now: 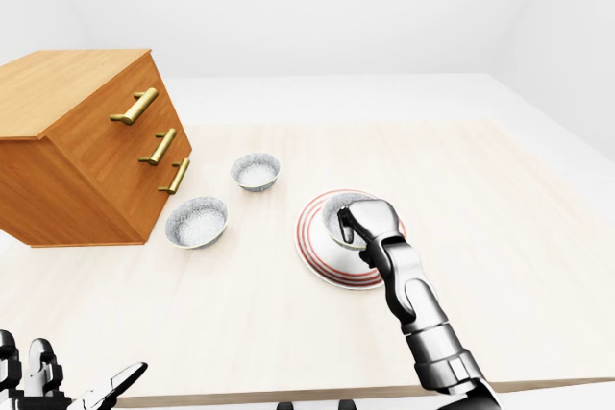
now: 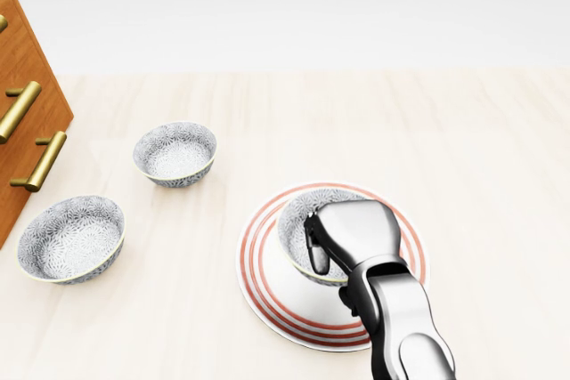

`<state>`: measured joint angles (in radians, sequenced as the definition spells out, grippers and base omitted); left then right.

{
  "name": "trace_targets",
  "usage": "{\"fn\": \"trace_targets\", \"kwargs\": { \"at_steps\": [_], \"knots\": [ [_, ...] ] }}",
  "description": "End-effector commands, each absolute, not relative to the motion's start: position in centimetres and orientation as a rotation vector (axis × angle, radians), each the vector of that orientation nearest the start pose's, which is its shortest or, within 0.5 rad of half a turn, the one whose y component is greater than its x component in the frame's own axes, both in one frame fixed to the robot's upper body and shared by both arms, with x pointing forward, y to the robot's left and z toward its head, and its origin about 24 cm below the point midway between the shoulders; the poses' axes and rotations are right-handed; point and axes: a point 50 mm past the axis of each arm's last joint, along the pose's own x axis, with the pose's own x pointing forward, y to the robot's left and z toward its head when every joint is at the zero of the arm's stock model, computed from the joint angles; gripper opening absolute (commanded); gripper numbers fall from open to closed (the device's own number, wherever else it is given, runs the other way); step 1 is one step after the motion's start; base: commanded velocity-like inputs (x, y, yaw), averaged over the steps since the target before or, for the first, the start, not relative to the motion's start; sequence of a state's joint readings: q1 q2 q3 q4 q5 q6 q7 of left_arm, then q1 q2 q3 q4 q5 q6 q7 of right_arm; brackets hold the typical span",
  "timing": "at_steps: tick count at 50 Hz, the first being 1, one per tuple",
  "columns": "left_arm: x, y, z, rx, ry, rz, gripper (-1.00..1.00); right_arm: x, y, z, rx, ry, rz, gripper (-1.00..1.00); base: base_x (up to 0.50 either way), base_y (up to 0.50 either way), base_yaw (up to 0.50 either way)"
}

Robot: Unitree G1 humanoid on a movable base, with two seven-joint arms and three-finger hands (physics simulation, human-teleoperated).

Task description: Put the bowl at the front on the plate.

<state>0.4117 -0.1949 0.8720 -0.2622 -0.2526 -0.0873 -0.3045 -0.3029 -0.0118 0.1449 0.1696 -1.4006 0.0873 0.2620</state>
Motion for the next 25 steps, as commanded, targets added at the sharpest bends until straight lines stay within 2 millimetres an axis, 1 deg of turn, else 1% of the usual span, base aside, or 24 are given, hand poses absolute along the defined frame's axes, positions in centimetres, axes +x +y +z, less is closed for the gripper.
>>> {"fn": "trace_targets", "kwargs": {
  "at_steps": [1,3,4,5,6,7,11,14,18,25],
  "knots": [
    [7.0,30.9,3.5,-0.065,-0.011,0.713,1.0,30.8,-10.0,7.0,-1.456,-0.021,0.227,-1.0,0.0,0.0,0.0],
    [7.0,30.9,3.5,-0.064,-0.011,0.712,1.0,30.8,-10.0,7.0,-1.454,-0.019,0.229,-1.0,0.0,0.0,0.0],
    [7.0,30.9,3.5,-0.063,-0.013,0.712,1.0,30.8,-10.0,7.0,-1.446,-0.022,0.225,-0.8,0.0,0.0,0.0],
    [7.0,30.9,3.5,-0.063,-0.014,0.712,1.0,30.8,-9.9,7.0,-1.454,-0.016,0.234,0.02,0.0,0.0,0.0],
    [7.0,30.9,3.5,-0.063,-0.013,0.713,1.0,30.9,-9.9,7.0,-1.449,-0.017,0.234,0.94,0.01,0.0,0.0],
    [7.0,30.9,3.5,-0.063,-0.014,0.712,1.0,30.9,-9.9,7.0,-1.45,-0.017,0.233,1.0,0.0,0.0,0.0],
    [7.0,30.9,3.4,-0.066,-0.011,0.713,1.0,30.8,-10.0,7.3,-1.454,-0.024,0.225,1.0,0.0,0.0,0.0],
    [7.1,30.9,3.3,-0.069,-0.006,0.711,1.0,30.7,-9.9,8.1,-1.463,-0.04,0.217,1.0,0.0,0.0,0.0],
    [7.1,30.9,3.2,-0.072,-0.001,0.711,1.0,30.7,-10.1,8.1,-1.467,-0.032,0.216,1.0,0.0,0.0,0.0],
    [7.1,30.9,3.2,-0.071,-0.001,0.711,1.0,30.6,-10.1,8.5,-1.475,-0.035,0.215,1.0,0.0,0.0,0.0]
  ]
}}
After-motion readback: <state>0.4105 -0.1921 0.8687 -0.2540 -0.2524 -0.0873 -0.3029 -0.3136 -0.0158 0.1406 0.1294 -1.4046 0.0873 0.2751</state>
